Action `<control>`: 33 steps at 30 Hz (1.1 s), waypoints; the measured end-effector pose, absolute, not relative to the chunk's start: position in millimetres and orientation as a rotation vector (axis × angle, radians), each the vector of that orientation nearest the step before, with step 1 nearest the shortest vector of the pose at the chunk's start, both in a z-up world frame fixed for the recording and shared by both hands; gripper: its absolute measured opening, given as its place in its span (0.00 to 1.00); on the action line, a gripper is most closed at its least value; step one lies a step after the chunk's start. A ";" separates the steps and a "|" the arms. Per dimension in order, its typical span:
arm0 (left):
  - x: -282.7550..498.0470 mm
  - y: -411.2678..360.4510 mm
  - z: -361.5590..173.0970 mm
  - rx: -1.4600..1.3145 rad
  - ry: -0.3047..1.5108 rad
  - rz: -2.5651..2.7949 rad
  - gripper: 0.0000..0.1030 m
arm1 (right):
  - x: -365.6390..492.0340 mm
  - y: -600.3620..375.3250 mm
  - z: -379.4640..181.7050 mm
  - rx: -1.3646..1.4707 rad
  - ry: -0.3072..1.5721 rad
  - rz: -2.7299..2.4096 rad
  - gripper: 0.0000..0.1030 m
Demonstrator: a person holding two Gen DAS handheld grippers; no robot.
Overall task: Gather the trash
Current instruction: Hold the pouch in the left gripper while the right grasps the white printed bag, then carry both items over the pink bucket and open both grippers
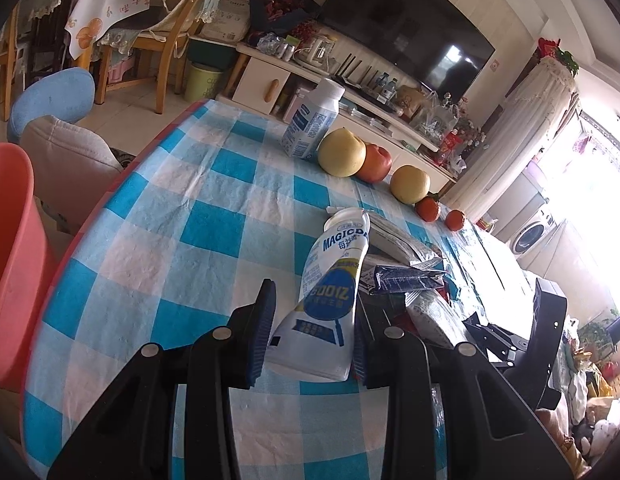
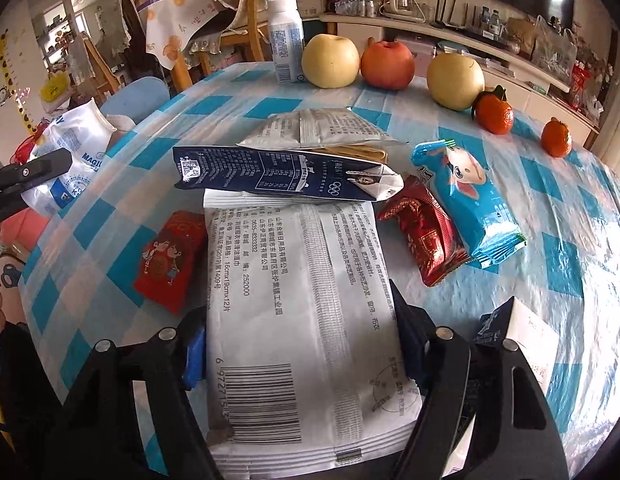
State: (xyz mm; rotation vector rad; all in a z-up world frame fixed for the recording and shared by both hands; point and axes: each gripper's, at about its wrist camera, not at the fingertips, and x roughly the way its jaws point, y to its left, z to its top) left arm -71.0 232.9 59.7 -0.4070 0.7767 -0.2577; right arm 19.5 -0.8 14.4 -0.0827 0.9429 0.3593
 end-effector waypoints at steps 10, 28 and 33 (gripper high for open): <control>-78.6 247.3 69.7 -0.442 0.730 -0.245 0.35 | -11.4 17.3 55.7 -0.088 0.832 0.376 0.71; -125.0 415.6 86.9 -0.615 0.546 0.271 0.35 | 21.6 231.5 136.6 0.030 0.701 0.798 0.71; -130.4 452.2 73.4 -0.690 0.564 0.390 0.35 | 37.3 303.9 127.7 0.095 0.751 0.911 0.71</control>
